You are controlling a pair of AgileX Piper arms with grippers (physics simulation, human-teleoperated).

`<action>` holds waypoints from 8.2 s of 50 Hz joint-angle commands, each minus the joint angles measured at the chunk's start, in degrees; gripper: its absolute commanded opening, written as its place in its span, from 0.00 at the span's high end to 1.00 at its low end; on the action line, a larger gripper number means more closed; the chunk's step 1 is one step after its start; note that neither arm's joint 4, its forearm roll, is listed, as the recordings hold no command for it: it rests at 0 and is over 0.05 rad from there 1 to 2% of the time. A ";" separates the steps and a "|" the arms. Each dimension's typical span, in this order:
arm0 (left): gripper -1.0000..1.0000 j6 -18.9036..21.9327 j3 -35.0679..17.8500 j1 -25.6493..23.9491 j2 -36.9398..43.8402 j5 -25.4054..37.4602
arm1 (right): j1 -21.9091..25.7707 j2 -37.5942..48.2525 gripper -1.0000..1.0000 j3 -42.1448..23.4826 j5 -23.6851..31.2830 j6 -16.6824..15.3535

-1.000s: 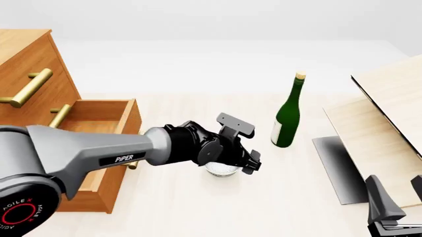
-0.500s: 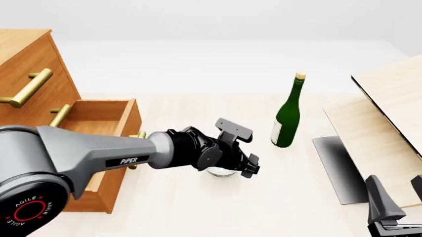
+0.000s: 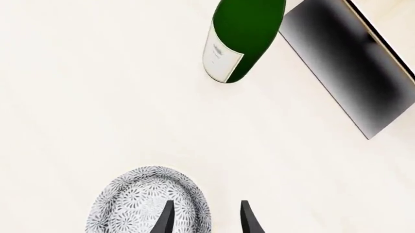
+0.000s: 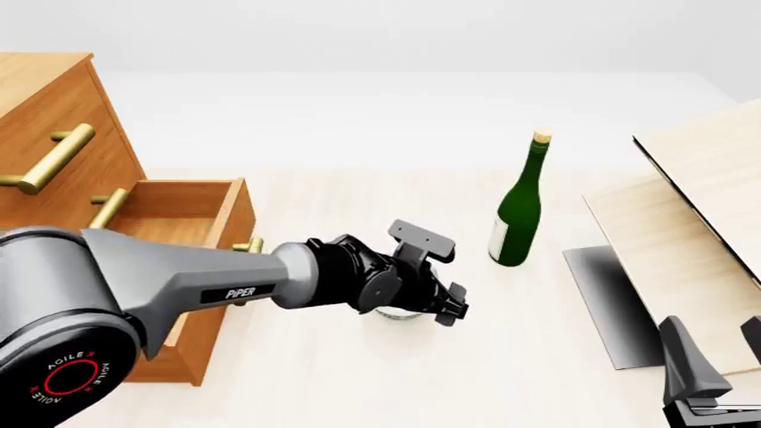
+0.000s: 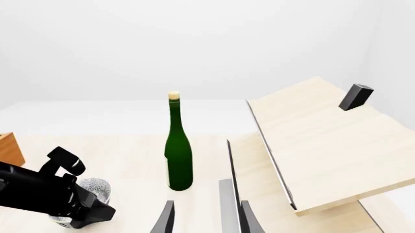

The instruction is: Put the bowl in the bottom drawer of the cabinet.

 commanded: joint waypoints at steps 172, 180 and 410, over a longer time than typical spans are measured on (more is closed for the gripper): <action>1.00 3.41 16.82 13.60 -35.98 -1.78 | -0.01 0.00 0.00 0.00 0.00 0.01; 1.00 4.61 17.19 15.97 -39.49 0.38 | -0.02 -0.02 0.00 0.00 0.00 0.01; 1.00 -0.53 42.60 45.25 -45.37 -11.73 | 0.01 0.00 0.00 0.00 0.00 -0.02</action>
